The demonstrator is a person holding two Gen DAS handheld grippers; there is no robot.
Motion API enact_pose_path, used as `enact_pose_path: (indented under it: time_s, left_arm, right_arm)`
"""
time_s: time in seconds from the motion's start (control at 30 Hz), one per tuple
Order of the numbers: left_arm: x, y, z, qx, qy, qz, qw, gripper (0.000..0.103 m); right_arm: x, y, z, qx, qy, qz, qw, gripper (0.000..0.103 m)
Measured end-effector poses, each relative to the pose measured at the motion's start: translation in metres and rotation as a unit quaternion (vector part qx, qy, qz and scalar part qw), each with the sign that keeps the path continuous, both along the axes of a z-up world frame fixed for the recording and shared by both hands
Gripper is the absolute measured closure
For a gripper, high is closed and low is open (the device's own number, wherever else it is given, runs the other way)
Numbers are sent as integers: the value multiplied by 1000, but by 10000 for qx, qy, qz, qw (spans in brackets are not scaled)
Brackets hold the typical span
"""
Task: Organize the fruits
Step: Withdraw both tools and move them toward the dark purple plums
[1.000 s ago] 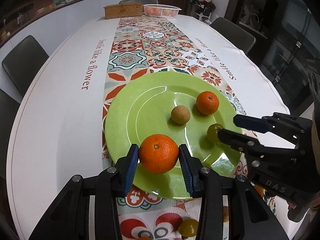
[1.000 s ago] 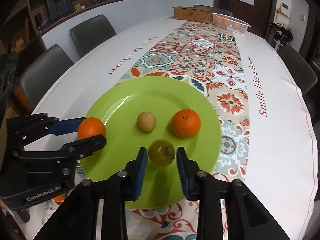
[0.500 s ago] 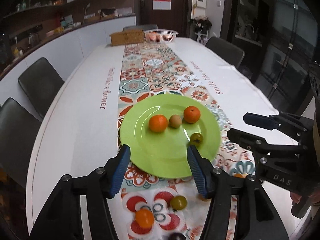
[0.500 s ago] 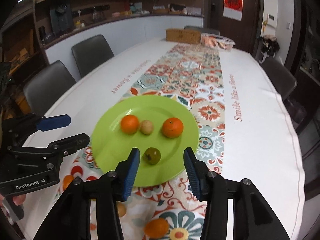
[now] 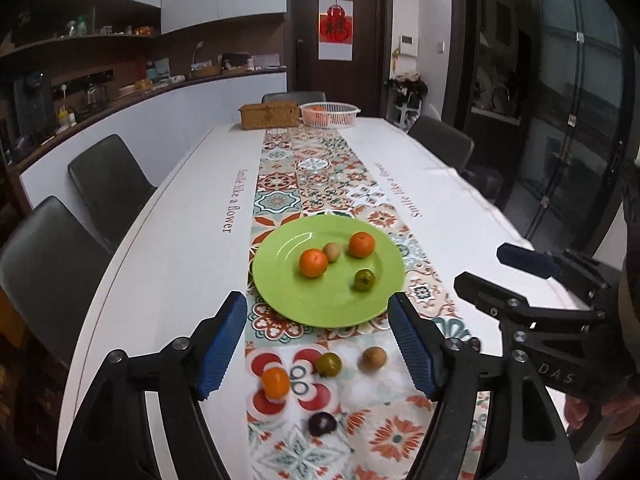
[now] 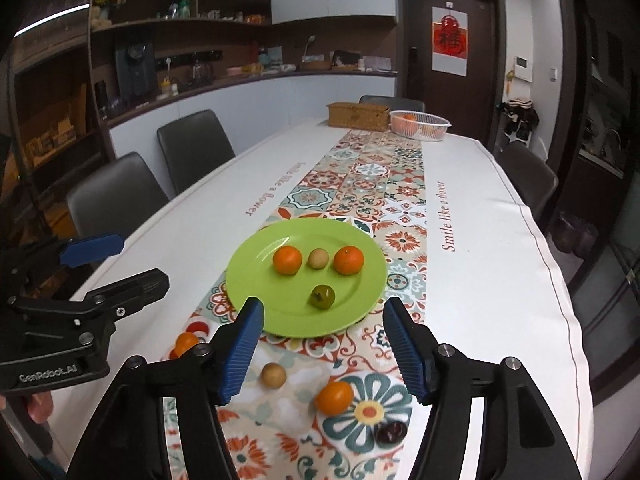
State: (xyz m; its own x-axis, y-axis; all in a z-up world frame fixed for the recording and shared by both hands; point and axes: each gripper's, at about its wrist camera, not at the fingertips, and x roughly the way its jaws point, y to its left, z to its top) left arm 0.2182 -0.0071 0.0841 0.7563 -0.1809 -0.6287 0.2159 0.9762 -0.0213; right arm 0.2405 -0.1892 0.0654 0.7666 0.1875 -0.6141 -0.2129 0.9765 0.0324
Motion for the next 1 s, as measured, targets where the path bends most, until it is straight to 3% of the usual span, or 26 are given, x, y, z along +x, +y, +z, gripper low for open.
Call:
enact_pose_path:
  time_s: [0.1, 0.27, 0.43, 0.63, 1.0]
  left_arm:
    - [-17, 2, 4, -34, -237, 235, 9994, 24]
    - [-41, 4, -1, -51, -410, 575, 9975, 21]
    - [-57, 7, -13, -323, -252, 879, 9953, 20]
    - [-72, -1, -30, -246, -204, 930, 9952, 20]
    - [-84, -1, -83, -10, 13, 1423, 9898, 20]
  right_arm:
    - [-16, -1, 2, -17, -147, -118, 9998, 33]
    - [-39, -8, -2, -71, -322, -352, 9988, 32]
    - [-55, -25, -13, 277, -207, -745, 9966, 32]
    - [-67, -43, -31, 454, -31, -1108, 9928, 32]
    - [-78, -52, -63, 89, 65, -1398, 9901, 32]
